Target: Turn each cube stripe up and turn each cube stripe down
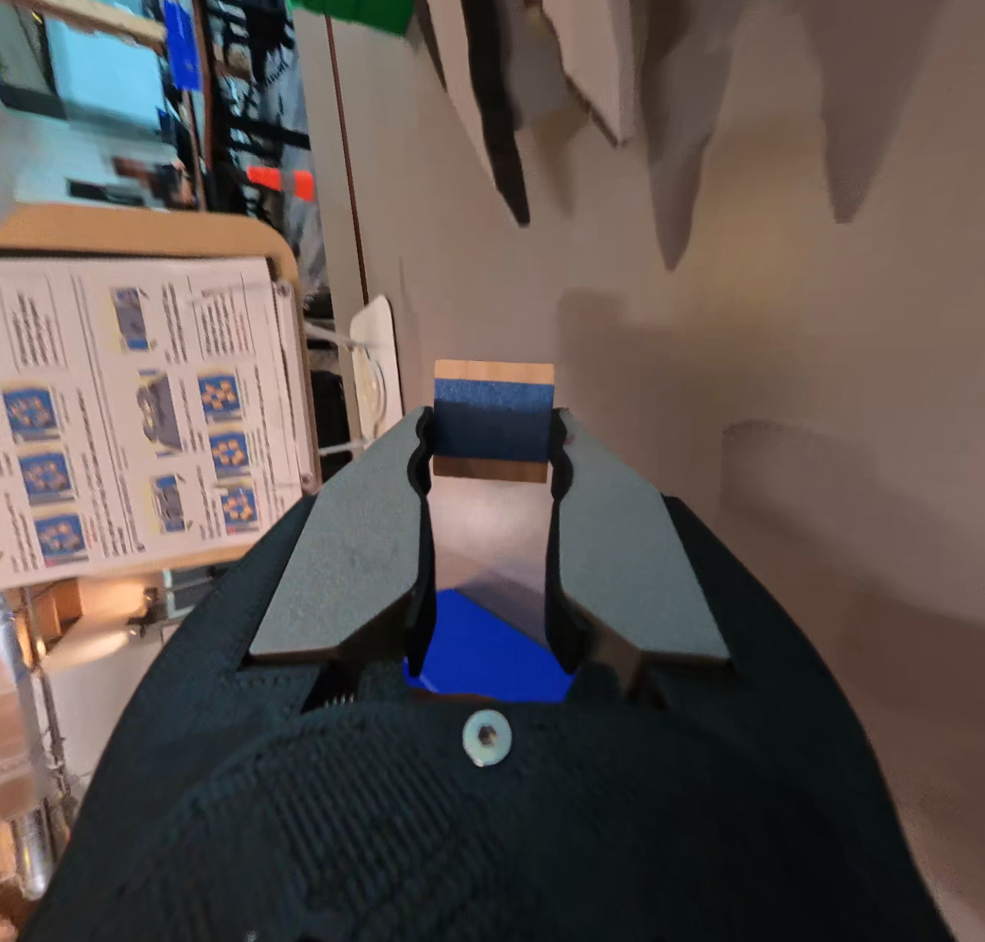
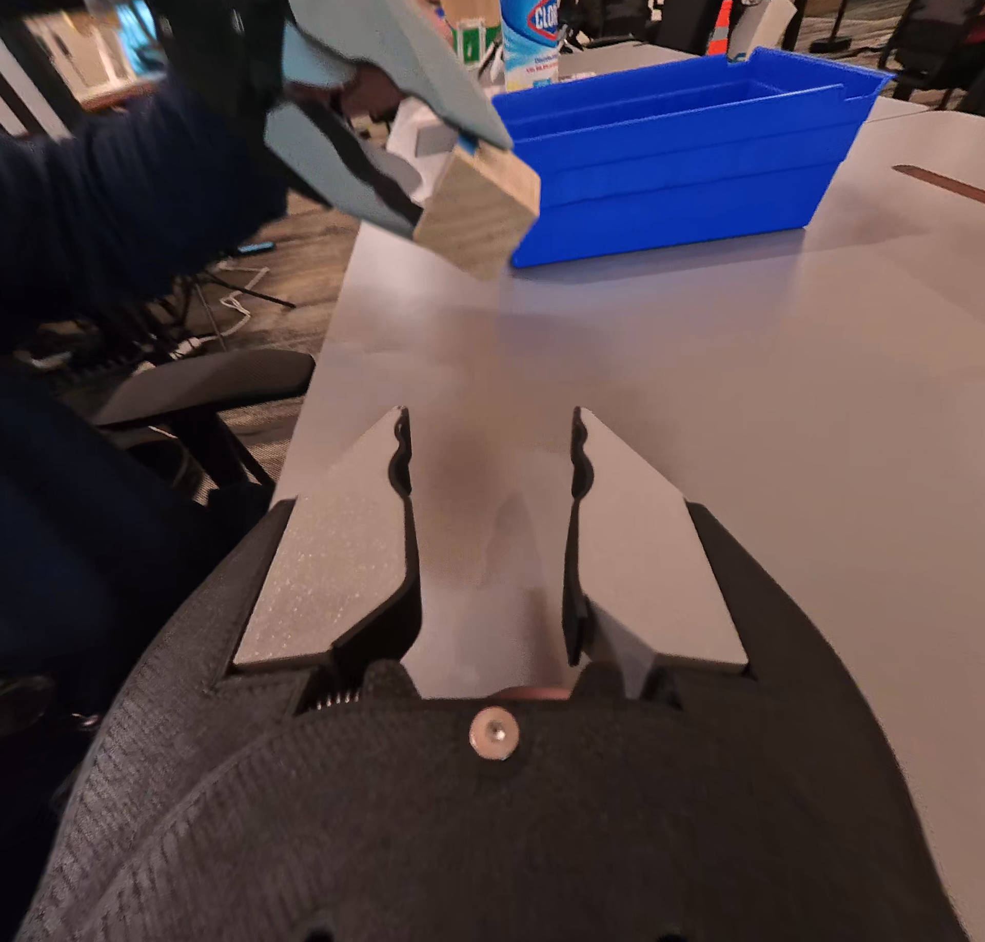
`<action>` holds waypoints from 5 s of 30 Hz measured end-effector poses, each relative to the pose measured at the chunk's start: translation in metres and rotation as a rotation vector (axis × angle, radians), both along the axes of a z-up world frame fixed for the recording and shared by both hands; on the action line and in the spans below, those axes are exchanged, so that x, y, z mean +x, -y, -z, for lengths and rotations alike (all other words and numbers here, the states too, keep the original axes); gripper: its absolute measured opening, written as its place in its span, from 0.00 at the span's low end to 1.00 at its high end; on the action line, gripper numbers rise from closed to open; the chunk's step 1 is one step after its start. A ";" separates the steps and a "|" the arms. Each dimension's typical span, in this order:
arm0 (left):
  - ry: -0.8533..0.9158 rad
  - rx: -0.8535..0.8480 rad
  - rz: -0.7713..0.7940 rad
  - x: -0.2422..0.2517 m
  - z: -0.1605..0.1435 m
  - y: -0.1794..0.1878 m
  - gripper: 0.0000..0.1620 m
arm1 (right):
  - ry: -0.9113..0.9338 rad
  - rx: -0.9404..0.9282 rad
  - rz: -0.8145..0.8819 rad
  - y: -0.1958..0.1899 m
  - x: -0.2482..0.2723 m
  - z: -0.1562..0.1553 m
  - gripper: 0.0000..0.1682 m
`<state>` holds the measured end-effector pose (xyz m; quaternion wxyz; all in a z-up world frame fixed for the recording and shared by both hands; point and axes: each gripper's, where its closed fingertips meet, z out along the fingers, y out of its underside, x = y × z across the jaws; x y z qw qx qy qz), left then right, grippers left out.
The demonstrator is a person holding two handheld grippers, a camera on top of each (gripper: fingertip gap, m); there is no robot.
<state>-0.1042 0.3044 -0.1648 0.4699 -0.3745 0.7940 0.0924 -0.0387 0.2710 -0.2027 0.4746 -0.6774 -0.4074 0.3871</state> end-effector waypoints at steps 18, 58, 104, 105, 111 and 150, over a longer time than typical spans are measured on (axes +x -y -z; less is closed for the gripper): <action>0.149 0.038 0.114 0.097 0.045 0.020 0.26 | -0.152 -0.290 0.025 -0.017 0.013 0.004 0.26; 0.612 -1.029 0.074 0.085 0.023 0.021 0.25 | -0.251 -0.147 0.030 -0.014 0.034 -0.031 0.35; 0.522 -1.102 0.006 0.085 0.053 0.018 0.27 | 0.281 0.026 1.200 0.043 0.381 -0.020 0.24; 0.536 -1.102 0.005 0.084 0.052 0.016 0.26 | 0.299 -0.015 1.215 0.040 0.388 -0.008 0.24; 0.547 -1.113 -0.017 0.083 0.052 0.011 0.26 | 0.386 -0.183 1.218 0.028 0.406 0.021 0.24; 0.906 -0.832 -0.211 0.053 0.021 -0.067 0.17 | 0.333 0.116 0.733 -0.094 0.127 0.026 0.32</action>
